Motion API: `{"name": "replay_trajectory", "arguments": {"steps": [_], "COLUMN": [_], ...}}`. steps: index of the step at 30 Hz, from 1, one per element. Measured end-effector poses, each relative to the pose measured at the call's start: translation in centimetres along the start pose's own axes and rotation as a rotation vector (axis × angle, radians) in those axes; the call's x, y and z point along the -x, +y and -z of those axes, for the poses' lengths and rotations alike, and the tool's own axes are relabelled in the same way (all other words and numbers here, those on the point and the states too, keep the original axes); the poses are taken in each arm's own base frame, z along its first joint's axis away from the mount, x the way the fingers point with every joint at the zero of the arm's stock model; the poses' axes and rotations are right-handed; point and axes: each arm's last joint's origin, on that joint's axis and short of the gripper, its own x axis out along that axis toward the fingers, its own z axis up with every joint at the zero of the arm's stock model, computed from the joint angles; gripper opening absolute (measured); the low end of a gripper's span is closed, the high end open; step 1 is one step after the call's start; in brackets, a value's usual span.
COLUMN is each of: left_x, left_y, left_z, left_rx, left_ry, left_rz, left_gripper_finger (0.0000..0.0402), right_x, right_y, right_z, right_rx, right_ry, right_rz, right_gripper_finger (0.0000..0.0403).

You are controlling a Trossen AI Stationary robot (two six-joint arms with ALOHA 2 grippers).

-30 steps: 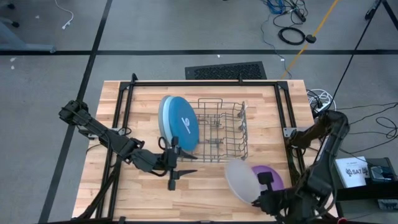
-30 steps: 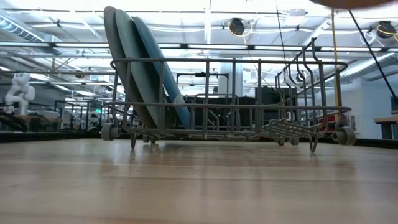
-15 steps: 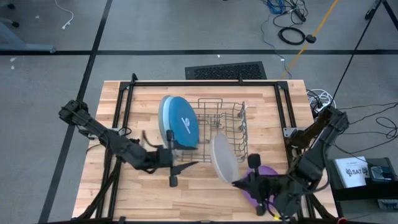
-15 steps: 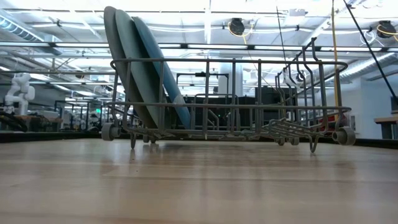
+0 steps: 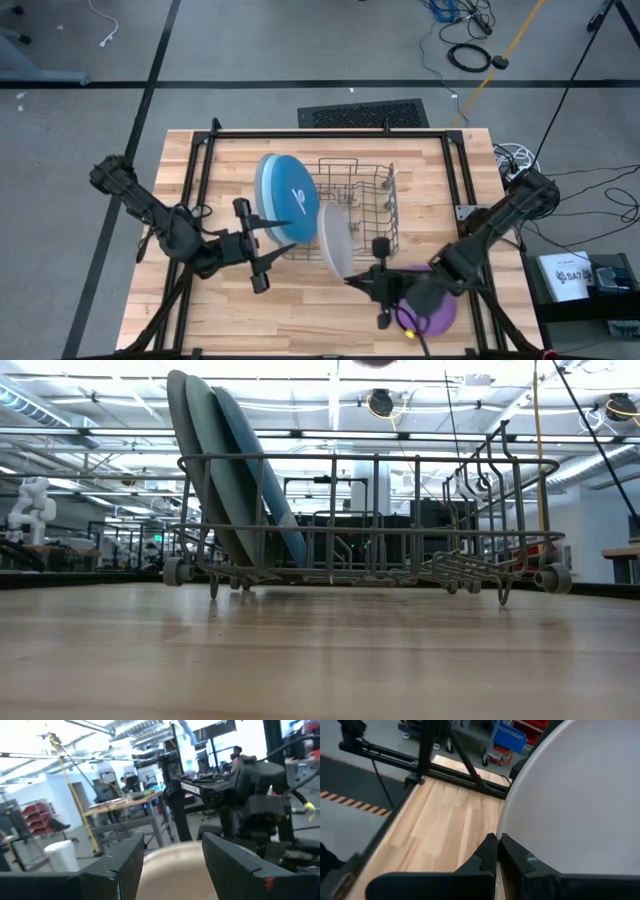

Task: Sort dishes
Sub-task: Put the light gray plate into the dish rack

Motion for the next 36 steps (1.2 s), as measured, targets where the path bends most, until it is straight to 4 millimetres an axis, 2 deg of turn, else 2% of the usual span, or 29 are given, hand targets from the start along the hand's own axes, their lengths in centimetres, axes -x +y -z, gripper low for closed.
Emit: {"name": "replay_trajectory", "arguments": {"steps": [3, 6, 10, 15, 24, 27, 33, 36], "left_x": [0.5, 1.0, 1.3, 1.4, -0.3, -1.2, -3.2, -4.0], "left_y": [0.3, 0.4, 0.7, 0.9, 2.3, 3.2, 6.7, 8.4], "left_z": [-0.3, -0.5, -0.6, 0.0, 2.6, 3.4, 4.2, 3.8], "left_rx": [-0.007, -0.034, -0.058, -0.118, -0.199, -0.22, -0.171, -0.134], "left_ry": [0.011, 0.028, 0.055, 0.122, 0.274, 0.292, 0.345, 0.351], "left_rz": [-0.019, -0.032, -0.056, -0.089, -0.153, -0.111, -0.001, 0.084], "left_gripper_finger": [0.0203, 0.0203, 0.0203, 0.0203, 0.0203, 0.0203, 0.0203, 0.0203], "right_x": [-1.1, -1.4, -0.7, 0.3, 0.9, 1.0, 1.4, 1.4], "right_y": [-1.1, -2.6, -4.8, -7.2, -10.0, -10.8, -12.3, -12.9], "right_z": [1.6, 3.3, 5.9, 8.3, 9.1, 9.7, 9.8, 9.6], "right_rx": [-0.041, -0.119, -0.209, -0.301, -0.297, -0.299, -0.301, -0.296], "right_ry": [-0.041, -0.143, -0.277, -0.342, -0.294, -0.23, -0.208, -0.155], "right_rz": [0.034, 0.051, 0.034, -0.032, -0.195, -0.243, -0.354, -0.399], "right_gripper_finger": [0.0, 0.0, 0.0, 0.0, 0.0, 0.0, 0.0, 0.0]}}
